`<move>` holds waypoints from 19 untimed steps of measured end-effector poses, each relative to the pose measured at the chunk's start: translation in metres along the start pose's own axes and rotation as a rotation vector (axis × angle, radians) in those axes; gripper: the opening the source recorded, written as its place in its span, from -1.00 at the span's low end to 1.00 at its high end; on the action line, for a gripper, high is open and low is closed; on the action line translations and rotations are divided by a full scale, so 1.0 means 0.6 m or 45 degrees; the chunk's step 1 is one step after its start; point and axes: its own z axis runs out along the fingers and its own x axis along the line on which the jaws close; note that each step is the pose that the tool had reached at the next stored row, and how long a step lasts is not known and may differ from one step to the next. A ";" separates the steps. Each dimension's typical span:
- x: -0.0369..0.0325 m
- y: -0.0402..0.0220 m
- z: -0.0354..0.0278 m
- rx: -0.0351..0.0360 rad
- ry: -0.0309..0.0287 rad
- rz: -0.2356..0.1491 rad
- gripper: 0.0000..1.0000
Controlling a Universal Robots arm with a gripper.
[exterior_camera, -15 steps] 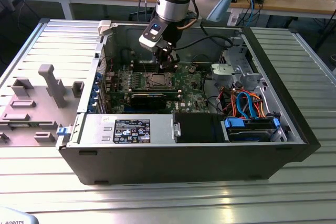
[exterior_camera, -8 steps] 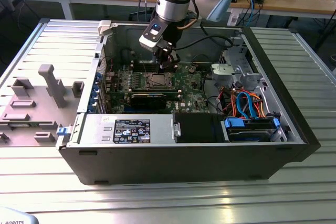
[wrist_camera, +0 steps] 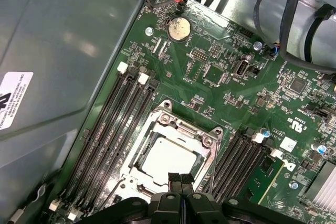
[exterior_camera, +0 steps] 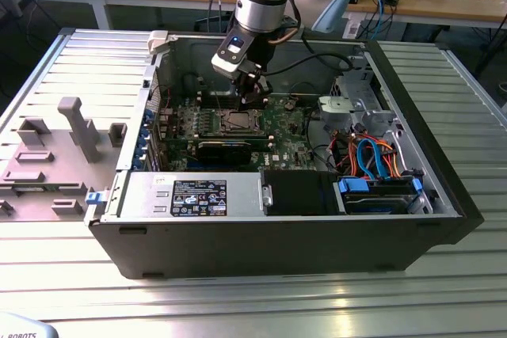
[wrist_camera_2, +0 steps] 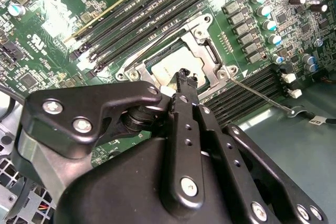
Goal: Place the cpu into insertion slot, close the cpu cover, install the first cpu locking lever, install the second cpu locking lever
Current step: 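Install the first cpu locking lever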
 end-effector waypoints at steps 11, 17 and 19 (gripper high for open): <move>0.000 0.000 0.000 0.0002 -0.0017 -0.016 -0.79; 0.000 0.000 0.000 0.0004 -0.0024 -0.023 -0.79; 0.000 0.000 0.000 0.0003 -0.0026 -0.025 -0.79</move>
